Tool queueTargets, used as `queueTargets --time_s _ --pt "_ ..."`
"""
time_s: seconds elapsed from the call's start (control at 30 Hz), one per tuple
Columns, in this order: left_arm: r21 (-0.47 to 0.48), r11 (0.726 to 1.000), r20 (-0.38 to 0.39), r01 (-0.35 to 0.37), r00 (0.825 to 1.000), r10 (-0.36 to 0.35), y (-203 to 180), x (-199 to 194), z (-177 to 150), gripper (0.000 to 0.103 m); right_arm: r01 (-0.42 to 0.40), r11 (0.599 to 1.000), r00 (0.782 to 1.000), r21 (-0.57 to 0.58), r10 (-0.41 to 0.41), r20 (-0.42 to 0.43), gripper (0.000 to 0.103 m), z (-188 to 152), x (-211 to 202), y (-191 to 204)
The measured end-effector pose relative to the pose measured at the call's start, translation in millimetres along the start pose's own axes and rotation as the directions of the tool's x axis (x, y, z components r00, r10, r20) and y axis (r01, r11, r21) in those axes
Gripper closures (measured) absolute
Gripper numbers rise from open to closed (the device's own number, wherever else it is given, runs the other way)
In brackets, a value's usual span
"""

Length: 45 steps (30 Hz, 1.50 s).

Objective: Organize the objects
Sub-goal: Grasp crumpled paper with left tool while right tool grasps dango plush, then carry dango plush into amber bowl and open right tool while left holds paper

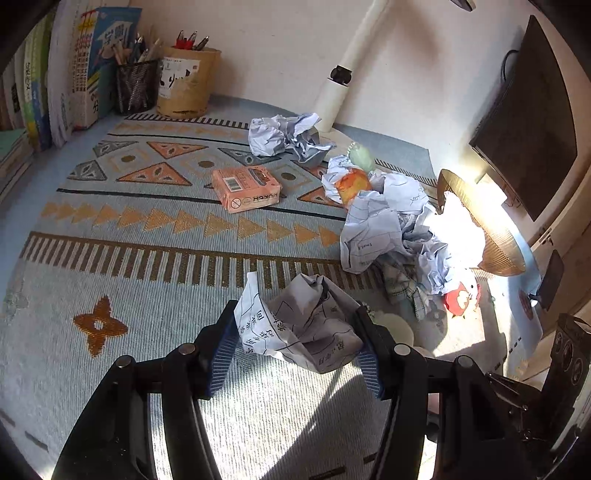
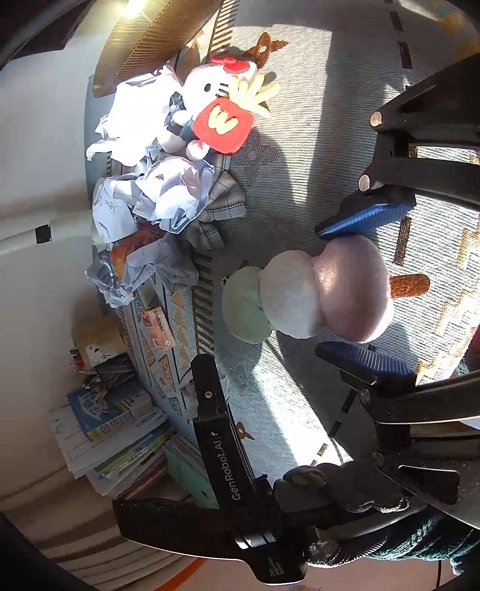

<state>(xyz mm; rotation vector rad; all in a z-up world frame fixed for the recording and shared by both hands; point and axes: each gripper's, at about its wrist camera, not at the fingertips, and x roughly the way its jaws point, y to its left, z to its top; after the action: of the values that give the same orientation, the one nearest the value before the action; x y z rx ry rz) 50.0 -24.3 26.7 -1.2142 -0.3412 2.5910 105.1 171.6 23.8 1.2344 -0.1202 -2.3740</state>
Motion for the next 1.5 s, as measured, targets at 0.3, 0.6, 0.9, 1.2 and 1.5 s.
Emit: queueTargets --time_s 0.3,0.6,0.9,1.2,1.5 --pt "0.032 0.999 -0.011 -0.023 1.000 0.023 -6 15 -1 0.047 0.168 0.980 0.985 -0.105 -0.170 -0.009 0.055 15 25 25" --pt "0.081 0.996 0.098 -0.028 0.995 0.020 -34 -20 23 0.047 0.226 0.974 0.938 0.021 -0.224 0.263 0.057 41 -90 -29" --pt "0.258 0.930 0.018 0.262 0.961 -0.276 -195 13 112 0.047 0.396 0.806 0.744 0.441 -0.563 0.361 0.057 99 -200 -179" --pt "0.307 0.903 -0.026 0.299 0.951 -0.307 -281 99 129 0.012 0.437 0.765 0.796 0.473 -0.574 0.191 0.043 123 -164 -252" --pt "0.191 0.932 0.083 0.309 0.941 -0.329 -212 32 122 0.012 0.335 0.887 0.832 0.317 -0.437 0.342 0.038 95 -173 -185"
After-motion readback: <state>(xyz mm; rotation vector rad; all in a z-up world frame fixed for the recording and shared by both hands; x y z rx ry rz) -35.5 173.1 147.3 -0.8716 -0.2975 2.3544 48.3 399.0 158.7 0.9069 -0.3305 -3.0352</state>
